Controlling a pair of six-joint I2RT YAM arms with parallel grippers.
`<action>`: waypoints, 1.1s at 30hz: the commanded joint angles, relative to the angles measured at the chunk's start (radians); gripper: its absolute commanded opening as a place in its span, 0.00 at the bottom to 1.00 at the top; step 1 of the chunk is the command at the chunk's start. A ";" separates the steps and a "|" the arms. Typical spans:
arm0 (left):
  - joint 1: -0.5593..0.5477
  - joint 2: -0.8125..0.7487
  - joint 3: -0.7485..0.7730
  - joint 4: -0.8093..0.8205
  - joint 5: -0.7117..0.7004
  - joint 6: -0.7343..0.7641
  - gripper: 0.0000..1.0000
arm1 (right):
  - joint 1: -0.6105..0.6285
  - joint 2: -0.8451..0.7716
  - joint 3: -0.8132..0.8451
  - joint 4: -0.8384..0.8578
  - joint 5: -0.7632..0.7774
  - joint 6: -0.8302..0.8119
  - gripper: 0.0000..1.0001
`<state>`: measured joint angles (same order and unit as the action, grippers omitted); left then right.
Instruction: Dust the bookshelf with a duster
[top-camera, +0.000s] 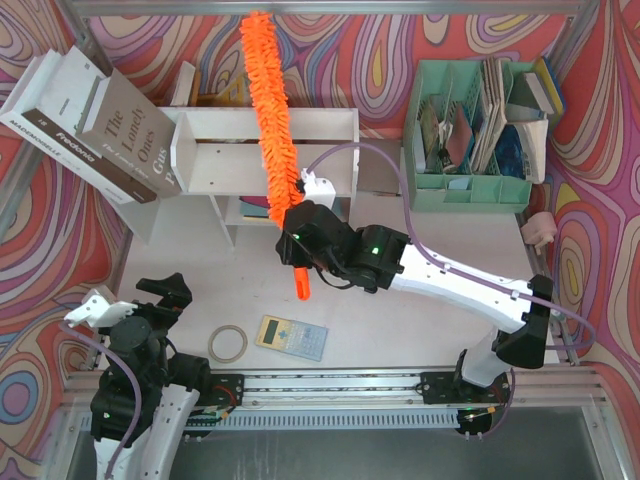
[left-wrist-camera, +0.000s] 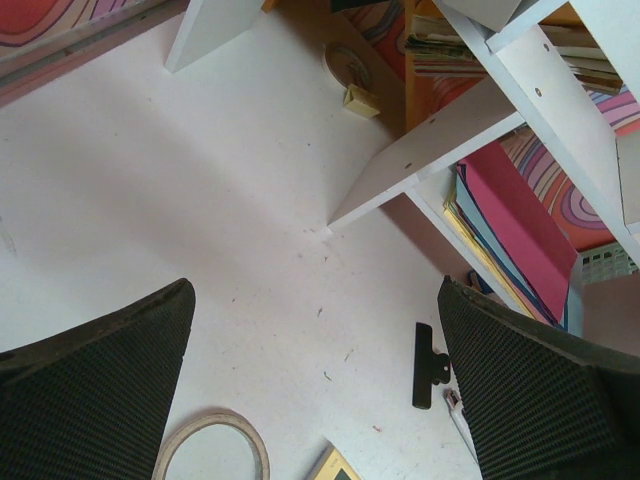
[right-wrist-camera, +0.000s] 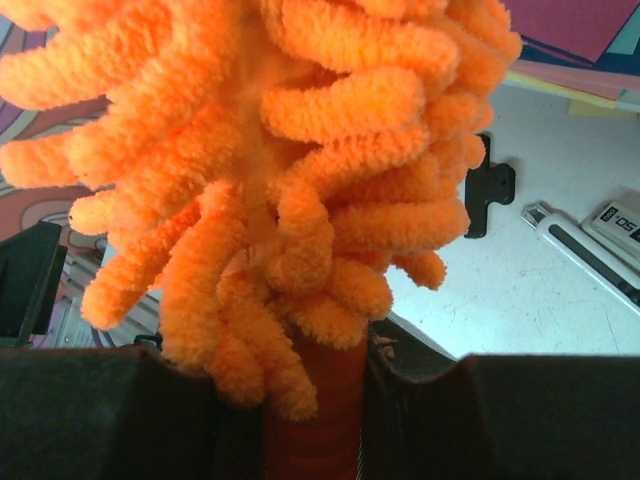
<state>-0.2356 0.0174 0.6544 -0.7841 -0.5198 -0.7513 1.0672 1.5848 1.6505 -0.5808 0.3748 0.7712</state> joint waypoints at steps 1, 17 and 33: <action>0.004 -0.013 -0.008 0.003 0.003 0.008 0.98 | -0.004 -0.023 0.027 -0.019 -0.031 -0.009 0.00; 0.004 -0.013 -0.009 0.002 0.004 0.007 0.98 | -0.070 -0.062 -0.035 -0.101 0.002 0.083 0.00; 0.005 -0.013 -0.012 0.008 0.006 0.008 0.99 | -0.084 -0.050 -0.020 -0.094 -0.012 0.038 0.00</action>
<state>-0.2356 0.0174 0.6533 -0.7837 -0.5198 -0.7513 0.9825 1.4891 1.5902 -0.7357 0.3885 0.8639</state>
